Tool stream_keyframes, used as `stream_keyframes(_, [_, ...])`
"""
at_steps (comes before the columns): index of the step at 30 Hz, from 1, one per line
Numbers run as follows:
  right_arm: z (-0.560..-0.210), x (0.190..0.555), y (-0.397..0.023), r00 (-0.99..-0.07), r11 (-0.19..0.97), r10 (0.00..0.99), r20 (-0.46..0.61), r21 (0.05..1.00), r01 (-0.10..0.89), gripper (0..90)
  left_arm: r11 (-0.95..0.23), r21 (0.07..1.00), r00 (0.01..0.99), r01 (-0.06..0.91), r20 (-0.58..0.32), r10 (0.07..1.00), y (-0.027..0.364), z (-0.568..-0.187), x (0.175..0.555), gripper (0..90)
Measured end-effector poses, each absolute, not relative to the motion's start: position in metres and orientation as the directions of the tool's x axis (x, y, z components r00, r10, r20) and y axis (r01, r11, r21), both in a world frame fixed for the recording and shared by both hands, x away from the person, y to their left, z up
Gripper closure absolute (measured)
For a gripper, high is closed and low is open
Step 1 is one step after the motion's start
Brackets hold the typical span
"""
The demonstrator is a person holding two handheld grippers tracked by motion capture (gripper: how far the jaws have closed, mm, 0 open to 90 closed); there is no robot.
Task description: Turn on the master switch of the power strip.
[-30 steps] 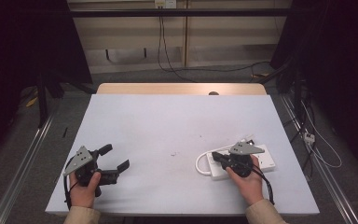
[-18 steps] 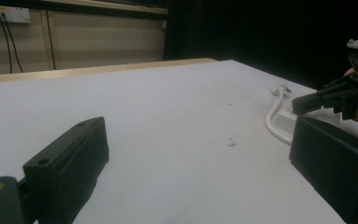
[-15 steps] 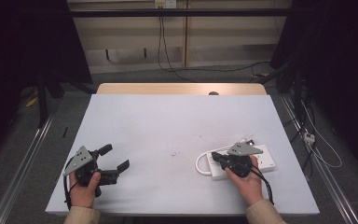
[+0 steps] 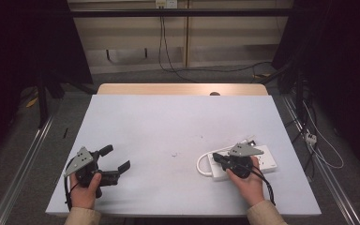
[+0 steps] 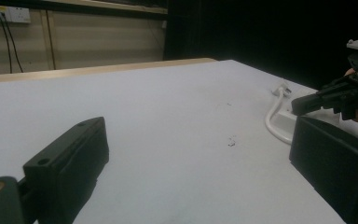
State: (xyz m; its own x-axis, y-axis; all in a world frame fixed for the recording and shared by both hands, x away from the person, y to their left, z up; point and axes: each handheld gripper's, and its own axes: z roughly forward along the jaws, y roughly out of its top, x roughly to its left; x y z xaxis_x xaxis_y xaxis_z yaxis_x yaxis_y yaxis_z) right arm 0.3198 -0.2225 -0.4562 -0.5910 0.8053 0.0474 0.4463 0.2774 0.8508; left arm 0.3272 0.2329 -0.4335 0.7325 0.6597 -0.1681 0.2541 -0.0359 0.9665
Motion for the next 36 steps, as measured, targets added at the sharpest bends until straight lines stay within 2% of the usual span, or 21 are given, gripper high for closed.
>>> stream_keyframes(36, [-0.4555, 0.3192, -0.2246, -0.585, 0.253, 0.808, 0.062, 0.861, 0.441, 90.0, -0.030, 0.967, 0.729, 0.253, -0.171, 0.662, 0.2336, -0.4330, 0.3276, 4.3])
